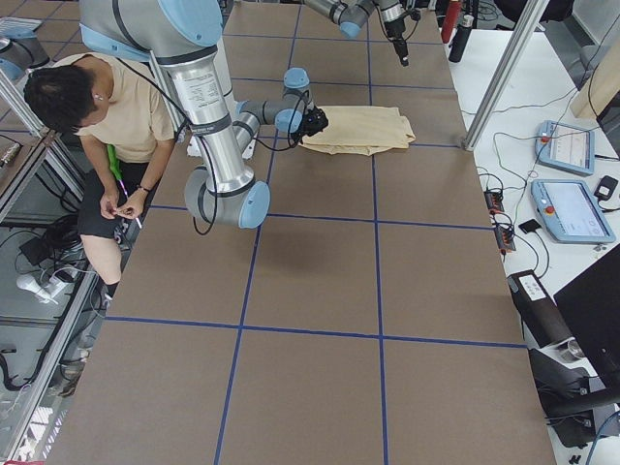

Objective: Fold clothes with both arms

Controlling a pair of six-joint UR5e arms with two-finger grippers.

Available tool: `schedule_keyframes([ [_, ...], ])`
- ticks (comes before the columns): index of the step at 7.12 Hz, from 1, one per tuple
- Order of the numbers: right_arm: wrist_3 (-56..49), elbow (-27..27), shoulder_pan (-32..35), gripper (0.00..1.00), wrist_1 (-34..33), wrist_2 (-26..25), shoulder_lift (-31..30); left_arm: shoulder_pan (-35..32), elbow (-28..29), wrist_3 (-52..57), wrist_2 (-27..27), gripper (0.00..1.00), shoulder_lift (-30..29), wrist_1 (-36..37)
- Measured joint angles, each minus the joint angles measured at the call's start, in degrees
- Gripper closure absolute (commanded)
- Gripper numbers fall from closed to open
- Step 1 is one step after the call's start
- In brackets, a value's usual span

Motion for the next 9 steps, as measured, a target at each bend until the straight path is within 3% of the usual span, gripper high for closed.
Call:
schedule_keyframes([
  [5,2.77,-2.69,-2.76,0.18,0.12,-1.69,0.82,0.01,-0.14,-0.16,0.05,0.53,0.18,-0.05],
  [6,2.84,-3.51,-2.8,0.45,0.16,-1.72,1.26,0.01,-0.14,-0.16,0.05,0.53,0.2,-0.07],
  [7,3.0,-4.01,-2.84,0.92,0.15,-1.73,1.52,0.02,-0.14,-0.16,0.07,0.52,0.2,-0.08],
  [8,3.31,-4.12,-2.85,1.0,0.12,-1.7,1.6,0.01,-0.14,-0.19,0.05,0.52,0.19,-0.08],
  [9,3.53,-4.09,-2.86,1.0,0.13,-1.71,1.59,0.01,-0.14,-0.22,0.03,0.52,0.17,-0.08],
])
